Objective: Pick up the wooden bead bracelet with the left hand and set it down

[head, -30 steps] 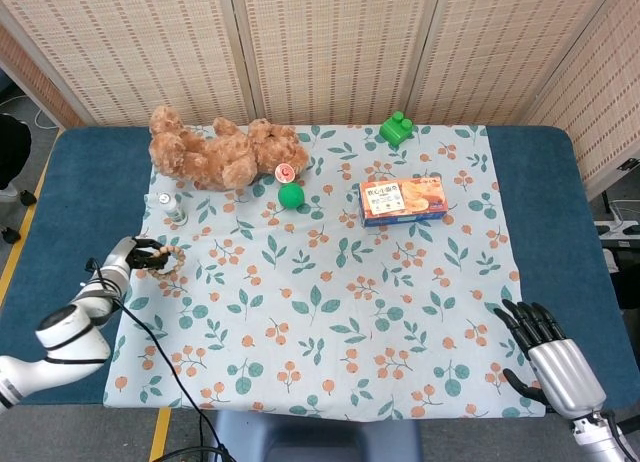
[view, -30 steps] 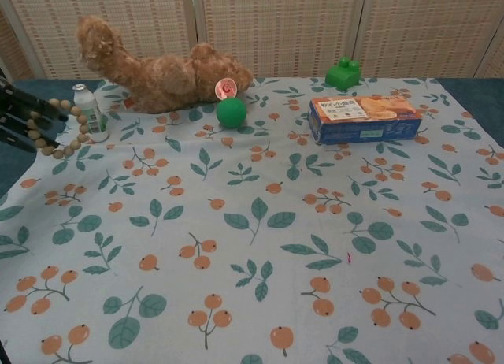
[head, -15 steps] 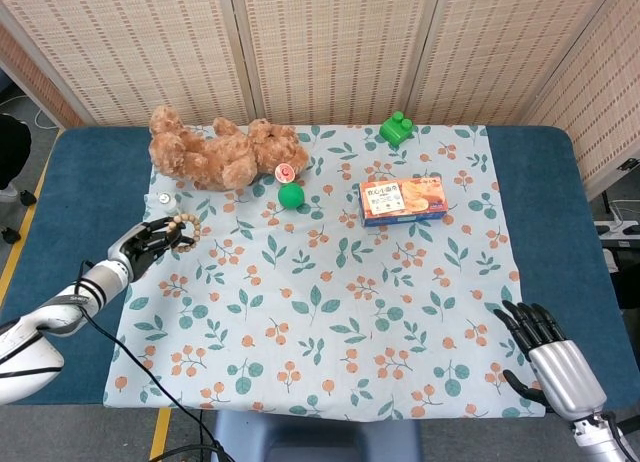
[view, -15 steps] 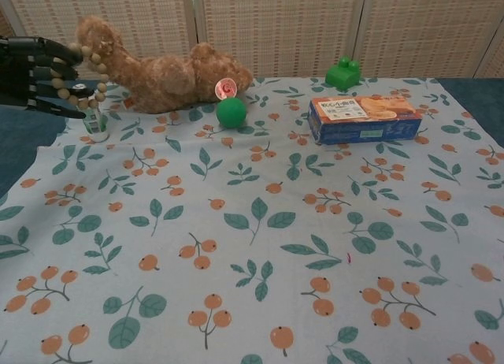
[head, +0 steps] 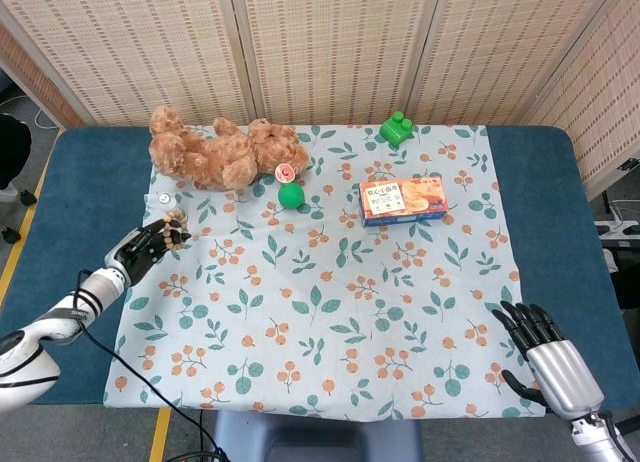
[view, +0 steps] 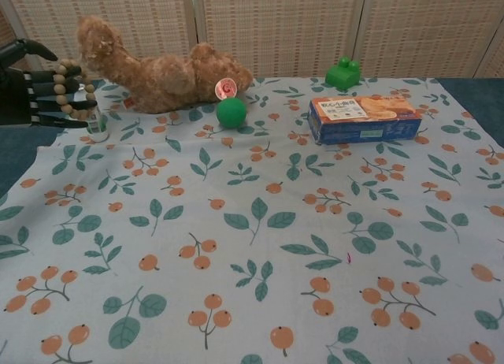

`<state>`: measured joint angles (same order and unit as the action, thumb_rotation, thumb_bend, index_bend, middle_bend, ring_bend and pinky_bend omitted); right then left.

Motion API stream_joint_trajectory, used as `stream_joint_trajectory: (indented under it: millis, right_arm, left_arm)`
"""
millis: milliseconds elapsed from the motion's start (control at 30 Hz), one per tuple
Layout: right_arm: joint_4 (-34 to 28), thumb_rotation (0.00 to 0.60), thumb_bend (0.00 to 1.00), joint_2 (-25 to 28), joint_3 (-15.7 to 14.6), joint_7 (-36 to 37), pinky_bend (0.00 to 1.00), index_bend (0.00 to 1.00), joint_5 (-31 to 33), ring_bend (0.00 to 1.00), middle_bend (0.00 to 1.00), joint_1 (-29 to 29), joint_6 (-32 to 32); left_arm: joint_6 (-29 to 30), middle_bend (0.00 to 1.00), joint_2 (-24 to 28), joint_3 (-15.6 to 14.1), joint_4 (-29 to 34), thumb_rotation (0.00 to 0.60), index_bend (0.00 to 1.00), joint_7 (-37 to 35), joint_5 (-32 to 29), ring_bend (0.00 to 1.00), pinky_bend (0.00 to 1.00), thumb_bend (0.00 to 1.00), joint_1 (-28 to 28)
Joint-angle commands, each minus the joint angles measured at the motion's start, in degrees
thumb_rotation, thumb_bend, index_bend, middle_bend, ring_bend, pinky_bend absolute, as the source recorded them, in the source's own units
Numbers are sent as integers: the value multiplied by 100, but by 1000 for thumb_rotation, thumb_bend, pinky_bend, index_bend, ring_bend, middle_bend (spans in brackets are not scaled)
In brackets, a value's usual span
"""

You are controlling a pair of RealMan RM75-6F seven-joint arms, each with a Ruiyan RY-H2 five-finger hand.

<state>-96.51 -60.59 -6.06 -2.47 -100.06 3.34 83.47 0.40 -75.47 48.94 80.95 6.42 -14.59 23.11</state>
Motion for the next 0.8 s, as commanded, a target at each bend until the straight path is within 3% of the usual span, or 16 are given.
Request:
stream_joint_trajectory:
  millis: [33,433,600,800]
  right_arm:
    - [0,600,222,-1,-3,-1,0,0,1,0,0,3,-10]
    - [-3,600,222,0,-3,2,0,0,19,0,0,18,-46]
    - [-4,600,222,-14,-7,-23,0,0,17,0,0,20,-60]
    - [-2,600,222,-19,-9,-29,0,0,14,0,0,17,-53]
  left_arm:
    - [-559,577,-299,135,-381,199,446,-773,616,254,21,538,-203]
    - [-1264,580,-963,808,-967,215,444,-1774,1755,253,16,544,-558]
    - [-1041,578,-1110,910,-927,185,417,-1711,2427,244,14,499,-639]
    - [-828,587,-1057,787,-818,177,493,-2089,2896,243,13,486,-574]
